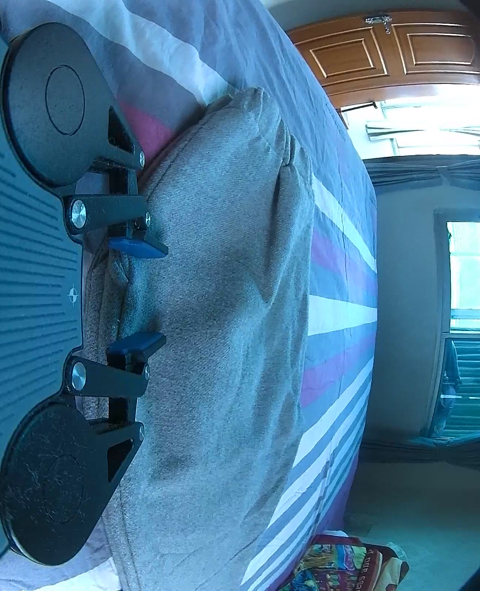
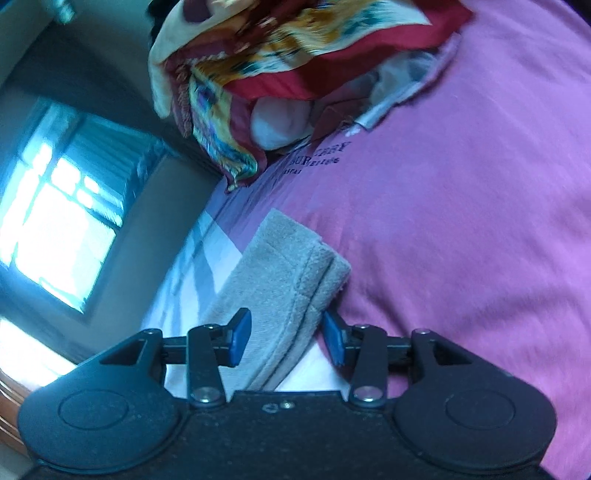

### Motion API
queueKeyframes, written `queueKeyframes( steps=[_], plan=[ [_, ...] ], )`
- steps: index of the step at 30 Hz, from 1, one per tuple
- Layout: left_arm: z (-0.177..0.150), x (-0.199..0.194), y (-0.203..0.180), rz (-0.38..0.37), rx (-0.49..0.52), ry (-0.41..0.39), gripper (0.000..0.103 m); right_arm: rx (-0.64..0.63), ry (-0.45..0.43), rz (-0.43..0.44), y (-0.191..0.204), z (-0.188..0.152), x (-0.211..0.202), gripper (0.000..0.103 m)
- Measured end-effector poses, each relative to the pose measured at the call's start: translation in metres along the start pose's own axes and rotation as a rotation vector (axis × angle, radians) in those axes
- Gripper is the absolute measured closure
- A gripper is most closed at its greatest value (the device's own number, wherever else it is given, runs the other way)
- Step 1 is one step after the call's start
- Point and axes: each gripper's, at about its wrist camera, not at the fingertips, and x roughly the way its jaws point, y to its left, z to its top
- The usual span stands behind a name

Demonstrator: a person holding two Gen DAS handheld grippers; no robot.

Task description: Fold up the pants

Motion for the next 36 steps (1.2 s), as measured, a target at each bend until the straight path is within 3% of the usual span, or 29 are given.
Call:
queueKeyframes(
  steps=[3, 6, 8, 9, 11, 12, 13, 14, 15, 19, 24, 25, 27, 31, 36],
  plan=[
    [0.000, 0.001, 0.001, -0.004, -0.003, 0.003, 0.058, 0.066, -0.001, 0.027, -0.008, 0.000, -0.001, 0.061],
    [0.001, 0.001, 0.002, -0.008, -0.010, 0.004, 0.058, 0.038, 0.023, 0.007, -0.007, 0.006, 0.015, 0.066],
    [0.001, 0.001, 0.002, -0.009, -0.007, 0.006, 0.058, -0.029, 0.037, -0.045, 0.001, 0.010, 0.024, 0.092],
    [0.001, 0.001, 0.002, -0.009, -0.005, 0.008, 0.058, -0.051, 0.037, -0.061, 0.006, 0.014, 0.025, 0.092],
    [0.002, 0.001, 0.000, -0.005, 0.001, 0.010, 0.058, -0.109, -0.027, -0.009, 0.022, 0.014, 0.013, 0.092],
    [0.002, 0.002, 0.000, -0.004, 0.000, 0.009, 0.058, -0.150, -0.042, -0.035, 0.025, 0.011, 0.011, 0.092],
    [0.001, 0.003, -0.001, -0.001, -0.001, 0.008, 0.058, -0.128, -0.011, -0.096, 0.015, 0.008, 0.019, 0.097],
    [0.001, 0.003, -0.001, 0.000, -0.001, 0.008, 0.058, -0.035, 0.026, -0.118, -0.004, 0.007, 0.028, 0.096],
    [0.002, 0.003, -0.001, 0.001, -0.001, 0.010, 0.058, -0.018, 0.019, -0.111, -0.004, 0.010, 0.030, 0.095],
    [0.008, -0.002, 0.004, -0.019, 0.006, 0.011, 0.057, -0.188, 0.023, -0.185, 0.031, 0.003, 0.034, 0.092],
    [0.015, -0.032, 0.040, -0.019, -0.082, -0.057, 0.057, -0.392, -0.005, -0.219, 0.086, -0.003, 0.030, 0.092],
    [0.013, -0.035, 0.048, -0.014, -0.087, -0.052, 0.055, -0.440, 0.001, -0.211, 0.099, -0.003, 0.032, 0.092],
    [0.006, -0.039, 0.065, 0.001, -0.105, -0.015, 0.039, -0.539, 0.024, -0.191, 0.134, -0.013, 0.045, 0.092],
    [-0.019, -0.046, 0.087, 0.027, -0.098, 0.056, 0.038, -0.661, 0.088, -0.121, 0.199, -0.053, 0.077, 0.091],
    [-0.049, -0.065, 0.105, 0.021, -0.137, 0.074, 0.038, -0.786, 0.232, 0.032, 0.272, -0.140, 0.117, 0.092]
  ],
)
